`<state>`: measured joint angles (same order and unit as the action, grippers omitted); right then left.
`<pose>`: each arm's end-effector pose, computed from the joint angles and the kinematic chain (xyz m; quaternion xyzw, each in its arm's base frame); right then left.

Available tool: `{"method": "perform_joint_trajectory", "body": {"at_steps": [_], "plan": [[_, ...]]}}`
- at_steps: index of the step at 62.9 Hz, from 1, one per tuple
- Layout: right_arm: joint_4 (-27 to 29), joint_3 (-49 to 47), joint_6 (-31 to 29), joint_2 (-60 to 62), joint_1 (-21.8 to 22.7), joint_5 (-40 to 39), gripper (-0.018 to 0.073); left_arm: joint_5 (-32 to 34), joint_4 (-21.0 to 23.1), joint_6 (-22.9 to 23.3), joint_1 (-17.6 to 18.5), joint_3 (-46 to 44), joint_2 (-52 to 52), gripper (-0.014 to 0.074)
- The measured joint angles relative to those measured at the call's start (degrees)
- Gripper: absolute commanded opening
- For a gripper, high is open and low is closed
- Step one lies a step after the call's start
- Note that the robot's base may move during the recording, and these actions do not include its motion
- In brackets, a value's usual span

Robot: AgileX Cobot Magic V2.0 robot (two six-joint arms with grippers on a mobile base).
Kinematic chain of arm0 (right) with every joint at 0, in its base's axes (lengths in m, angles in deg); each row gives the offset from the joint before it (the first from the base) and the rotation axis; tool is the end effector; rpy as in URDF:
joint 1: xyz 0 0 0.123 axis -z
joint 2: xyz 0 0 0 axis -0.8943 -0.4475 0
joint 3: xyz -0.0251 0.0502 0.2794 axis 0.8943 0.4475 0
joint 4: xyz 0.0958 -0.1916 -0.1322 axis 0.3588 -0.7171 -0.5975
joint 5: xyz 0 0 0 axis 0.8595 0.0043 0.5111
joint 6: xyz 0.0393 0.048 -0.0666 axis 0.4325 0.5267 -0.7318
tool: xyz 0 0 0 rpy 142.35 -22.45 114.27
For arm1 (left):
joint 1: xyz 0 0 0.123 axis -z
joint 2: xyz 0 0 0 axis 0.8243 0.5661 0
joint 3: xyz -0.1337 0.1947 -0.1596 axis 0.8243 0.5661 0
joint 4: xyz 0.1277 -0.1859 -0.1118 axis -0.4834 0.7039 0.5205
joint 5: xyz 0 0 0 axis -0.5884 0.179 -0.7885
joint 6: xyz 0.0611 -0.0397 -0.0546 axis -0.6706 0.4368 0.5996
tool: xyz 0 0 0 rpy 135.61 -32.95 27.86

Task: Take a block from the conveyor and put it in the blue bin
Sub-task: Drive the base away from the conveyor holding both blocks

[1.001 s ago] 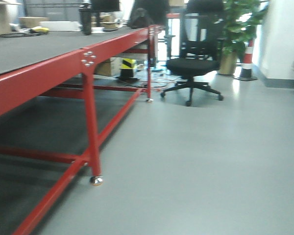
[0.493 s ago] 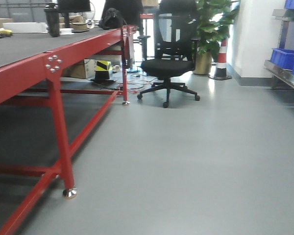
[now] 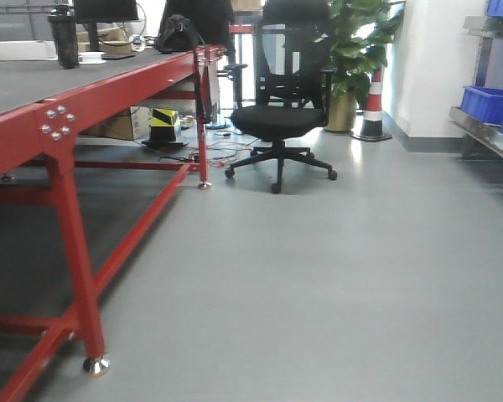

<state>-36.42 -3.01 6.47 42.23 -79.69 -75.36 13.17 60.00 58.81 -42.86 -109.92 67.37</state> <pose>0.1016 0.0298 0.3611 -0.0820 0.6620 0.1210 0.7351 0.0922 -0.0194 0.3577 0.0767 0.6706 -0.0686 0.7346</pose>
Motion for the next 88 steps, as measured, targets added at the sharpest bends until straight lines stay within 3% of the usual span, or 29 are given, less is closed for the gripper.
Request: {"method": "perform_joint_trajectory", "body": {"at_steps": [88], "plan": [[0.00,0.00,0.00,0.00,0.00,0.00,-0.0161,0.00,0.00,0.00,0.00,0.00,0.00,-0.0111]]}}
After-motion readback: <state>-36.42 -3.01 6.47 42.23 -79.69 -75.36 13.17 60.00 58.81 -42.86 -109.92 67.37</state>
